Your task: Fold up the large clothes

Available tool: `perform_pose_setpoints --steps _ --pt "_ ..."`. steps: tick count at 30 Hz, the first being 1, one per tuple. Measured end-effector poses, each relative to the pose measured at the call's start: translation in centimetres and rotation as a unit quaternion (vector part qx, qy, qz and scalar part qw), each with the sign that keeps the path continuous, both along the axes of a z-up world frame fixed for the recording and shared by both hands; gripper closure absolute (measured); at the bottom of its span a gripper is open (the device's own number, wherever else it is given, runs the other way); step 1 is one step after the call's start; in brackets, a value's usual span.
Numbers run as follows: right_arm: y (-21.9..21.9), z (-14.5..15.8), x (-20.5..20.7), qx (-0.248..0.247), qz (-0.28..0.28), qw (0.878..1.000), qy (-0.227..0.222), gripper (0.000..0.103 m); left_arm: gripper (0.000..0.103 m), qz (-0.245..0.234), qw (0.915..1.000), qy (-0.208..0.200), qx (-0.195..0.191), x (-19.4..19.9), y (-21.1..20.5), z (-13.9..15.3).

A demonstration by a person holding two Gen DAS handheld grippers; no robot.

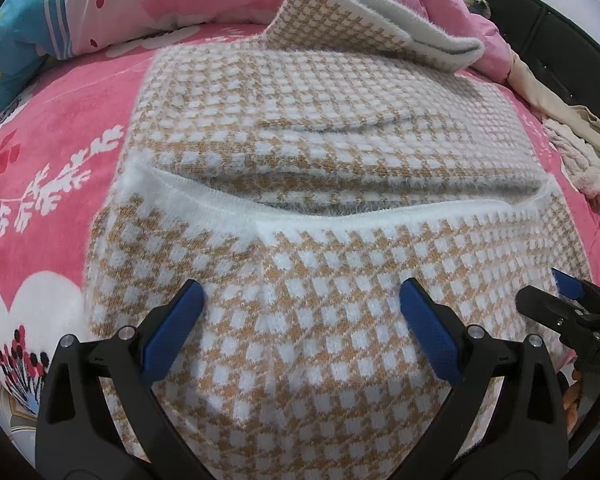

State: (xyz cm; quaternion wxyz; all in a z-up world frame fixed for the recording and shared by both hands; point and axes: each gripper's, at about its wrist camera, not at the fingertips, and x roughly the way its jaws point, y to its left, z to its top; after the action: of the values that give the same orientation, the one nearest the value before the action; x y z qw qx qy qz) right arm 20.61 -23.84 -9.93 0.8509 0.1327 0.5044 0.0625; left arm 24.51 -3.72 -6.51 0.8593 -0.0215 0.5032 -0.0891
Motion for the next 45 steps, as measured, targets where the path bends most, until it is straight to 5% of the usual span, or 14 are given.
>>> perform_pose_setpoints --steps 45 --pt "1.6 -1.0 1.8 -0.01 0.04 0.999 0.017 0.005 0.007 0.013 0.9995 -0.013 0.024 -0.5 -0.3 -0.1"
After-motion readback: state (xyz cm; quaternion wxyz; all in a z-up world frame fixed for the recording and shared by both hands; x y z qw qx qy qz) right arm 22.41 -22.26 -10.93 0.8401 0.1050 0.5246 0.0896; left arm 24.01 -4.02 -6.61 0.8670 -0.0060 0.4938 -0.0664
